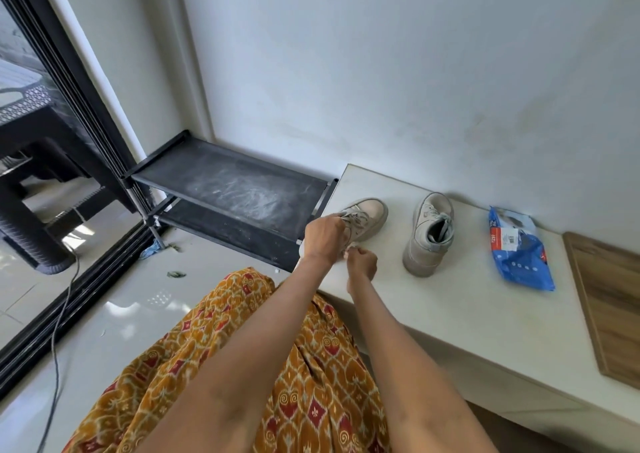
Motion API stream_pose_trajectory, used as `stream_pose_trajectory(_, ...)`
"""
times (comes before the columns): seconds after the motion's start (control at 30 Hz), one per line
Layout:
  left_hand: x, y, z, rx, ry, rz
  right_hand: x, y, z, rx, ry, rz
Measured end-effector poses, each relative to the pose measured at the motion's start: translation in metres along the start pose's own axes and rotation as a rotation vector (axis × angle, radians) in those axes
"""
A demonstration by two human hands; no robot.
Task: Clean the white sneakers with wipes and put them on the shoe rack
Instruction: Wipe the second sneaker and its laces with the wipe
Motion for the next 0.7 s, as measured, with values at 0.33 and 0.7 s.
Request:
stream_pose_trajectory(0.33,0.000,0.006,-0.011,0.028,-0.057,-0.100,-0.021,-0.025,0.014,-0.088,-0.216,-0.217)
stream_pose_trajectory(0.7,-0.008,0.004,-0.038,0.561,0.193,-0.326,-0.048,0.001,0.000,-0.141,-0.169,0.043)
Point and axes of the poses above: each hand's wrist, its own y-axis towards the middle knuckle, its own x-axis out of the palm, z = x × y, the point moved 3 cm from there along y, towards the middle knuckle, and after that the axes turned 7 degrees about x, right-handed, at the moved point
